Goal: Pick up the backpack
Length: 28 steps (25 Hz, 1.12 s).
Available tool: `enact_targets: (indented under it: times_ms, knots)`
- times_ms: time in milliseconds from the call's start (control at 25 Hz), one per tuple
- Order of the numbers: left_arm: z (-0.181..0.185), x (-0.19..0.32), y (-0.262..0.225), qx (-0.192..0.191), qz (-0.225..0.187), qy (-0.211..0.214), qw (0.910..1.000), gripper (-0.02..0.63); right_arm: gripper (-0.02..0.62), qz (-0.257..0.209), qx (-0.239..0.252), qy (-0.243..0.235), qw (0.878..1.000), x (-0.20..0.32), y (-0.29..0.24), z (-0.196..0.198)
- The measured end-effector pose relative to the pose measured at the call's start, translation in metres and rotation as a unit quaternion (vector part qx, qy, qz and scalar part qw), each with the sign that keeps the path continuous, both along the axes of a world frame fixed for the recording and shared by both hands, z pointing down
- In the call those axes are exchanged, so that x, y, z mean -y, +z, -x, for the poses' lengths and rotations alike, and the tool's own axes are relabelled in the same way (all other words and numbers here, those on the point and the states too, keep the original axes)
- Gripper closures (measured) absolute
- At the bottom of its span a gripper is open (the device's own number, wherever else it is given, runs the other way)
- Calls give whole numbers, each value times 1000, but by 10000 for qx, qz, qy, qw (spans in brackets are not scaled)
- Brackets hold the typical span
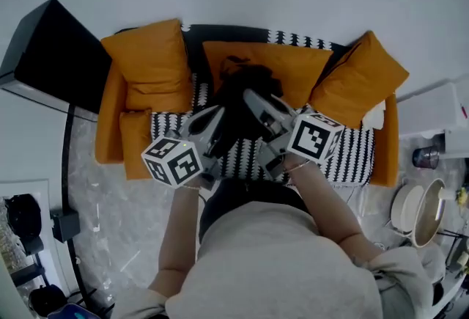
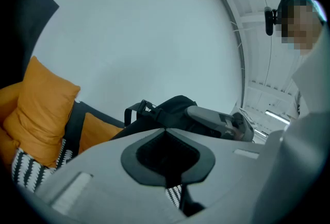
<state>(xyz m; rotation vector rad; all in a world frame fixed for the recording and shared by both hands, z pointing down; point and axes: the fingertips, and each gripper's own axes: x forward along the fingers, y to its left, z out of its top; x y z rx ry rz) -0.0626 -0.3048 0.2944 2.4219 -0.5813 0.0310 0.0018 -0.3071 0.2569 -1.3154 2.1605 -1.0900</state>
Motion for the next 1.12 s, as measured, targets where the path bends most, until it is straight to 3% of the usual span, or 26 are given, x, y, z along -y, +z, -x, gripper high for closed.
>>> enact_targets:
  times_ms: [560,840,1120]
  knots:
    - [-12,4,-65,-255,-662,-185,9973,598,532,-657,-66,-13,9978,-12,-48,-15]
    - [-27,-6,-78,-248,-846,100,9961,598,532,-952,-31,52,9954,-22,-68,-22]
    - [-26,-7,-83,-233,-918,151,9954,598,532,-914,-18,43,9958,-28,-65,-20]
